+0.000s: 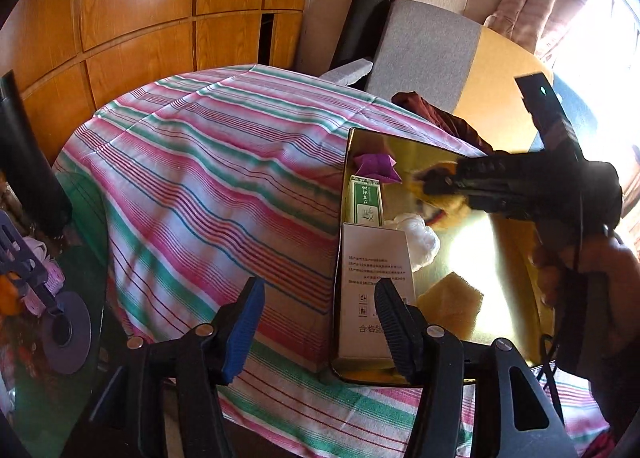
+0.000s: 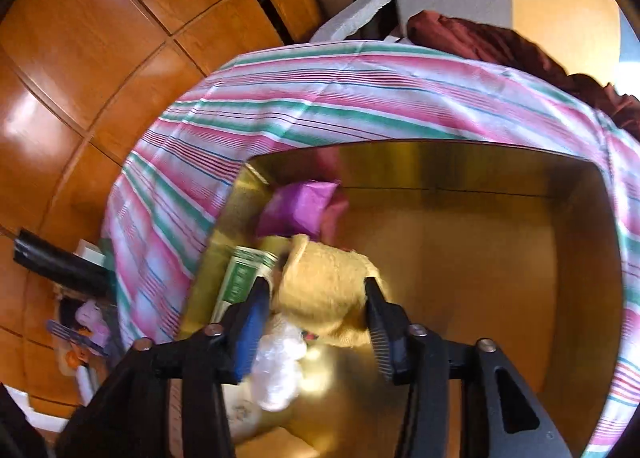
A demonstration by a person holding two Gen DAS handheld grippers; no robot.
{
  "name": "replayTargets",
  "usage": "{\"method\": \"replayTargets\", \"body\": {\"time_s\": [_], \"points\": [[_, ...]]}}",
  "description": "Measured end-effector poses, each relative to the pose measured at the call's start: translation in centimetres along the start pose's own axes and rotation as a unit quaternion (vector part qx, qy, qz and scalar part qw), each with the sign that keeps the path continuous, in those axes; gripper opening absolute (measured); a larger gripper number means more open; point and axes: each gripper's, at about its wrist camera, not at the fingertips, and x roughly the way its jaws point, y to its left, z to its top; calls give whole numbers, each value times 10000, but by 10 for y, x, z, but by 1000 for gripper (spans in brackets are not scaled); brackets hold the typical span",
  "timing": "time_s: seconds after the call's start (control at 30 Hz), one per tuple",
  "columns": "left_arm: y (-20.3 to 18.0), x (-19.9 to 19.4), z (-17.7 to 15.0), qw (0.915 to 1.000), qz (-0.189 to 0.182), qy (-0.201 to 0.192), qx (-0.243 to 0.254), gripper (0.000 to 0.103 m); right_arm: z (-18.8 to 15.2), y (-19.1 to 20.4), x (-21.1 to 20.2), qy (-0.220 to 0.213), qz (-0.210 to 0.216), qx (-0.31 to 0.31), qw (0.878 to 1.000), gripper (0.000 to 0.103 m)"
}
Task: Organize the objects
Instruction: 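Carry the yellow glove into the gold tray and open the right tool, then move both tools back from the tray to the table items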
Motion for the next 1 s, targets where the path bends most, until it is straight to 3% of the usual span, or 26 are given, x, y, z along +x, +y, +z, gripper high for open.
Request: {"method": "replayTargets", "body": {"time_s": [0.1,0.3,0.4,0.63,1.0], "points": [[1,1,-2,10000,-14,45,6,60,0,5,-6,-151,175,-22,9997,72],[-5,-1,0,10000,31,-17,54,61,-12,-2,-36,-336,-43,-102,9994,76],[-10,-4,1,9999,10,-58,120,65,-22,-9,-55,-500,-202,-145,9984,84],[-26,-17,4,9990,-26,-262,360,76,-54,-42,-107,-936,-766,-207,9924,84],[-67,-31,2,9956,-335,-308,816,86,-109,-137,-182,-1220,-1695,459,9769,84]]}}
